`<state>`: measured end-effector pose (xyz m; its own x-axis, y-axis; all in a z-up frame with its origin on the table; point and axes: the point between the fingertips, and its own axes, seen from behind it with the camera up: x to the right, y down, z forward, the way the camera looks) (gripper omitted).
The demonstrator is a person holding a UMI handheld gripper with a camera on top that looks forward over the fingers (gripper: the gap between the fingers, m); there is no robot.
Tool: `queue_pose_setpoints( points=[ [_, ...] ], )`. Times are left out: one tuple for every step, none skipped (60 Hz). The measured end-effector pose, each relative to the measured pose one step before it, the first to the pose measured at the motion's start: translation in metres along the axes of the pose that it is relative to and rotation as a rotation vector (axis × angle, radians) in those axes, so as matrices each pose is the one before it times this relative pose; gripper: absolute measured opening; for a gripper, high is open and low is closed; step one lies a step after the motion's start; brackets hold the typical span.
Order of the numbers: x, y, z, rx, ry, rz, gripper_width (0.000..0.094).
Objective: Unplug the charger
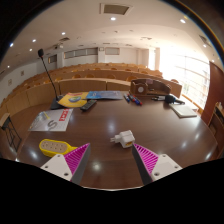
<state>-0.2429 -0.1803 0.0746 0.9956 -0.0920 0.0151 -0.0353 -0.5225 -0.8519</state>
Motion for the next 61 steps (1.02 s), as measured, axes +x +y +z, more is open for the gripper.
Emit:
queue_pose_setpoints(
  points=[
    [-0.00081, 0.00003, -0.00653, 0.00269, -0.00069, -0.0027, 0.0849],
    [-0.00049, -0.00026, -0.00658, 0.00168, 0.00064, -0.0025, 0.0851],
    [-0.00109, 0.00007, -0.00592, 0.00221, 0.00087, -0.0028, 0.0853],
    [-0.0013, 0.00011, -0.00661, 0.00306, 0.00081, -0.0033, 0.0855],
    [-0.00135, 0.00015, -0.0067, 0.00367, 0.00076, -0.0034, 0.0853],
    [-0.00128, 0.00048, -0.00685, 0.00419, 0.00065, -0.0035, 0.0852],
    [-0.00118, 0.00038, -0.00676, 0.00395, 0.0019, -0.0036, 0.0852],
    [-0.001, 0.0011, -0.007, 0.00242, 0.00267, -0.0036, 0.0851],
    [-0.00075, 0.00133, -0.00728, 0.00111, 0.00313, -0.0035, 0.0855],
    [-0.00118, 0.00187, -0.00744, -0.0005, 0.00286, -0.0034, 0.0855],
    [-0.00213, 0.00336, -0.00595, -0.00032, 0.00237, -0.0027, 0.0855],
    [0.00021, 0.00054, -0.00855, -0.00143, 0.00173, -0.0015, 0.0852],
    [-0.00115, 0.00191, -0.00738, -0.00035, 0.00177, -0.0006, 0.0855],
    [-0.0014, 0.00238, -0.00778, -0.00074, 0.00151, 0.0003, 0.0854],
    [-0.00127, 0.00235, -0.00767, -0.00108, 0.00122, 0.0008, 0.0855],
    [-0.00128, 0.00262, -0.00802, -0.00121, 0.00082, 0.0011, 0.0852],
    [-0.00165, 0.00256, -0.00792, -0.00084, -0.00014, 0.0012, 0.0853],
    [-0.00159, 0.00234, -0.00772, -0.00083, -0.00066, 0.0006, 0.0854],
    [-0.00154, 0.00247, -0.00786, -0.00104, -0.00092, 0.0001, 0.0857],
    [-0.00204, 0.00356, -0.006, -0.00071, -0.00019, 0.0002, 0.0856],
    [-0.00117, 0.0021, -0.00727, -0.00099, -0.00006, -0.0002, 0.0854],
    [-0.00113, 0.00245, -0.00715, -0.00116, 0.00137, -0.0001, 0.0852],
    [-0.00095, 0.0025, -0.00707, -0.00142, 0.002, -0.0001, 0.085],
    [-0.00087, 0.00222, -0.00699, -0.0013, 0.002, -0.0007, 0.085],
    [-0.00059, 0.00303, -0.0061, -0.00009, 0.00198, -0.0021, 0.0854],
    [-0.00165, 0.00211, -0.0056, -0.00144, 0.00289, -0.0014, 0.0856],
    [0.00059, 0.00115, -0.00672, -0.00034, 0.00286, -0.0022, 0.0853],
    [-0.00022, 0.00178, -0.00565, -0.00099, 0.00401, -0.001, 0.0853],
    [-0.00038, 0.00152, -0.00579, -0.00142, 0.00437, 0.0, 0.0854],
    [-0.0004, 0.00137, -0.00609, -0.00148, 0.00371, 0.0005, 0.0852],
    [-0.0008, 0.00115, -0.00521, -0.00065, 0.00296, 0.0004, 0.0853],
    [-0.00087, 0.0006, -0.0053, 0.00058, 0.00194, 0.0003, 0.0852],
    [-0.00022, 0.00031, -0.00527, 0.0011, 0.00093, 0.0005, 0.0853],
    [-0.00131, -0.00003, -0.00474, 0.00224, 0.00039, 0.0002, 0.0852],
    [-0.00145, -0.00035, -0.00484, 0.0031, -0.00034, 0.0001, 0.0854],
    [-0.00101, -0.00084, -0.00427, 0.00367, -0.00023, -0.0006, 0.0852],
    [-0.00094, -0.00074, -0.00394, 0.00379, 0.00066, -0.001, 0.0852],
    [-0.00108, -0.00099, -0.00387, 0.00318, 0.00106, -0.0012, 0.0852],
    [-0.00102, -0.00102, -0.00377, 0.00311, 0.00087, -0.0019, 0.0852],
    [-0.00081, -0.00161, -0.00362, 0.00397, 0.00106, -0.0027, 0.0852],
    [0.00012, -0.00231, -0.00436, 0.00484, 0.0006, -0.0025, 0.085],
    [-0.00012, -0.00156, -0.00281, 0.00529, 0.00145, -0.0025, 0.085],
    [-0.0008, -0.0016, -0.00284, 0.00551, 0.00158, -0.0025, 0.0851],
    [-0.00093, -0.00141, -0.00288, 0.00473, 0.0012, -0.003, 0.0853],
    [-0.0007, -0.00131, -0.00224, 0.00427, 0.00093, -0.003, 0.0853],
    [-0.0005, -0.00132, -0.00231, 0.004, 0.00109, -0.0027, 0.0852],
    [-0.00013, -0.0015, -0.0018, 0.00389, 0.00174, -0.0022, 0.0852],
    [-0.00079, -0.00238, -0.00214, 0.00346, 0.00074, 0.0004, 0.0852],
    [-0.00095, -0.00098, -0.00131, 0.00318, -0.00096, 0.0024, 0.0851],
    [-0.00038, -0.00129, -0.00125, 0.0032, -0.0014, 0.003, 0.0851],
    [-0.00063, -0.00059, -0.00112, 0.00223, -0.00084, 0.0017, 0.0851],
    [-0.00076, -0.00032, -0.00132, 0.00104, -0.00049, 0.0, 0.0849],
    [-0.00088, -0.00012, -0.00079, 0.00053, -0.00076, -0.0005, 0.085],
    [-0.00079, -0.00039, -0.00097, 0.00137, -0.00046, -0.0005, 0.085],
    [-0.00065, -0.00089, -0.00039, 0.00281, -0.00047, -0.0005, 0.0851],
    [-0.00065, -0.00082, -0.00009, 0.00316, -0.00109, -0.0005, 0.0851],
    [-0.00076, -0.00063, 0.00013, 0.00226, -0.00135, -0.0013, 0.0852],
    [-0.00057, -0.00062, -0.00016, 0.00107, -0.00092, -0.002, 0.0852],
    [-0.0005, -0.00033, -0.00028, -0.0006, -0.00092, -0.0012, 0.0849],
    [-0.0012, 0.00041, -0.00223, -0.00093, -0.00044, 0.0, 0.085],
    [-0.00015, -0.00047, 0.00001, -0.0003, -0.00033, 0.0011, 0.085]
  ],
)
